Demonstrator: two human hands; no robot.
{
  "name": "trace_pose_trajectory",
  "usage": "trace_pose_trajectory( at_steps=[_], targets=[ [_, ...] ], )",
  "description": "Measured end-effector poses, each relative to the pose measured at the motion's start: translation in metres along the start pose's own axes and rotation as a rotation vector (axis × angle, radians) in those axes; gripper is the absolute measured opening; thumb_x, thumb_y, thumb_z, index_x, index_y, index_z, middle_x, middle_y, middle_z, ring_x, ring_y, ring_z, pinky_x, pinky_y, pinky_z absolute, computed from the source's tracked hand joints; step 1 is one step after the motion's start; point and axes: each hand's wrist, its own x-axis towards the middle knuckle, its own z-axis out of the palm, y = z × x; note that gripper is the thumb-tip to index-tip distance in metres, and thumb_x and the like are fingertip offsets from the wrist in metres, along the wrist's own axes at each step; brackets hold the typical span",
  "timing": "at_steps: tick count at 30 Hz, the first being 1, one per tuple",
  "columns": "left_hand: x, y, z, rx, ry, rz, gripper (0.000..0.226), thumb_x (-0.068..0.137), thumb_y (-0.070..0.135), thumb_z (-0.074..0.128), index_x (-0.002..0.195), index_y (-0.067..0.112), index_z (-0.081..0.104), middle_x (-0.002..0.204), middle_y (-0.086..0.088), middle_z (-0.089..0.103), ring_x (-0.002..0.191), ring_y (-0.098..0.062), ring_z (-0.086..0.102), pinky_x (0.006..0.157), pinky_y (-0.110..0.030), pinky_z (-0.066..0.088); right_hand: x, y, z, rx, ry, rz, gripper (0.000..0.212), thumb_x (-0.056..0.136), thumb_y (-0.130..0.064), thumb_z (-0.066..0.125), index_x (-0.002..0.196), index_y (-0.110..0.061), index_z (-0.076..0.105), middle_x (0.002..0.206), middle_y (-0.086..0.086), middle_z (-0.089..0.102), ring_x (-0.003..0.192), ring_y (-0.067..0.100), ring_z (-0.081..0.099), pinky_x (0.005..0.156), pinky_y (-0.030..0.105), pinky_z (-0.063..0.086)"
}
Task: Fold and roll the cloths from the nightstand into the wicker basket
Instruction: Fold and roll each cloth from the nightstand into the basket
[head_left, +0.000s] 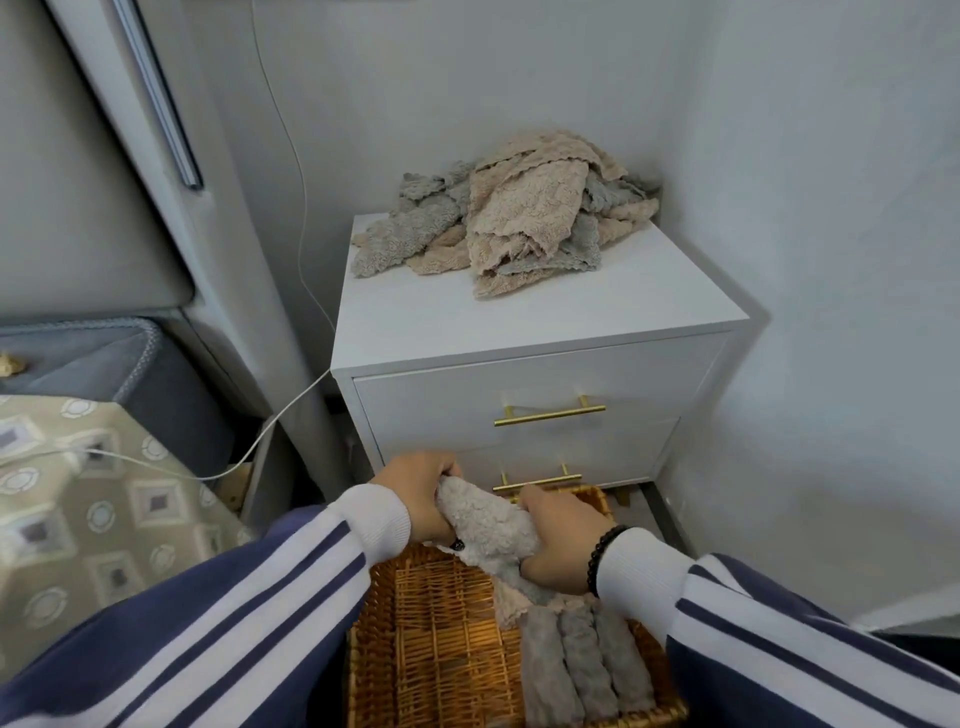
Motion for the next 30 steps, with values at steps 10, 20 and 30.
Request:
trace_pose_trajectory(
  at_steps=[10,20,30],
  targets=[
    [0.017,-0.038,0.117,-0.214,-0.009,-0.302,0.069,0.084,0.023,0.065,0.146,0.029,0.035,0.142,-0.005,0.048,0.129,-0.025,0.047,0.105,-0.030,0.040,0.010,0.022,0.078,0.209,-0.007,0.139,0.066,0.090,-0.016,0.055,0.148,-0.025,0.024,0.142,0.005,0.042,0.126,0.025,0.047,0.103,0.031,0.040],
    [0.039,-0.050,0.187,-0.617,-0.055,-0.668,0.062,0.092,0.018,0.048,0.150,0.021,0.027,0.141,-0.014,0.048,0.120,-0.035,0.052,0.098,-0.040,0.048,0.043,0.023,0.156,0.341,-0.103,0.365,0.045,0.087,-0.031,0.056,0.128,-0.021,0.043,0.127,0.006,0.056,0.117,0.027,0.055,0.094,0.035,0.048],
    [0.065,-0.066,0.227,-1.308,-0.104,-1.014,0.033,0.095,0.038,0.053,0.086,0.007,0.060,0.116,-0.017,0.063,0.109,-0.036,0.059,0.093,-0.045,0.048,0.064,0.030,0.212,0.411,-0.212,0.496,0.055,0.086,-0.029,0.056,0.136,-0.019,0.035,0.121,0.008,0.058,0.110,0.027,0.057,0.094,0.036,0.047]
  ],
)
